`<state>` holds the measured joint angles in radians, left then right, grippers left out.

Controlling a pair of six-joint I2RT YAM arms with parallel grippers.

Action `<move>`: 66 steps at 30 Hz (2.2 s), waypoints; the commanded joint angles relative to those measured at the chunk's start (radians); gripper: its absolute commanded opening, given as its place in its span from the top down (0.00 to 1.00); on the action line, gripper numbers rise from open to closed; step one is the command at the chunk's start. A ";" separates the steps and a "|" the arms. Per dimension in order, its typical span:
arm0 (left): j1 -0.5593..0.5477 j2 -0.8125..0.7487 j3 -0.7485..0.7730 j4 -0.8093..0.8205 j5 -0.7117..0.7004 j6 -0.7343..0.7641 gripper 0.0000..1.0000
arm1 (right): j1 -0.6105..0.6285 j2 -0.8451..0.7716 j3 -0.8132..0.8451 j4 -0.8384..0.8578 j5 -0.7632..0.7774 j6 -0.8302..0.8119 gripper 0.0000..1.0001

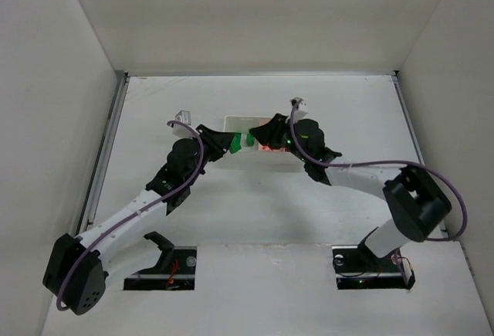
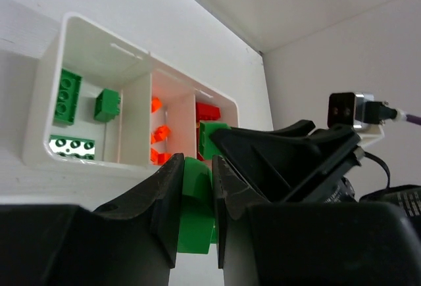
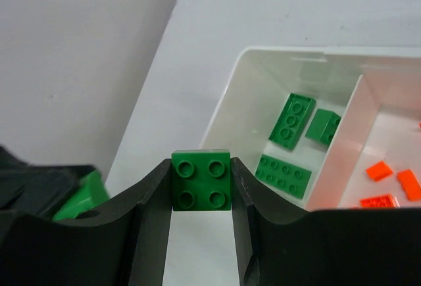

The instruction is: Sort the legos into containers by color

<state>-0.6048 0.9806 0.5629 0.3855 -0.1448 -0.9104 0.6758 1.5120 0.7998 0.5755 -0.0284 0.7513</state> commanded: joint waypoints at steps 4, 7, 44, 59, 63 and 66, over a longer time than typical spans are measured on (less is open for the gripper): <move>0.044 0.016 -0.017 0.038 -0.010 0.048 0.87 | -0.002 0.195 0.206 -0.025 0.035 0.029 0.64; 0.058 0.039 -0.015 0.059 -0.012 0.053 0.87 | 0.000 0.220 0.252 -0.048 0.048 0.023 0.49; 0.082 0.014 -0.032 -0.008 -0.179 0.200 0.00 | -0.098 -0.633 -0.349 -0.042 0.317 -0.130 0.73; 0.231 -0.421 -0.209 -0.512 -0.194 0.081 0.00 | -0.370 -0.793 -0.491 -0.149 0.538 0.052 0.37; 0.236 -0.415 -0.179 -0.586 -0.191 0.093 0.00 | -0.381 -0.777 -0.498 -0.143 0.564 0.051 0.27; 0.236 -0.407 -0.166 -0.593 -0.187 0.096 0.00 | -0.374 -0.782 -0.498 -0.141 0.565 0.048 0.27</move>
<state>-0.3744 0.5690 0.3466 -0.1158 -0.3141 -0.7856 0.3012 0.7353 0.2977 0.4114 0.5034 0.7910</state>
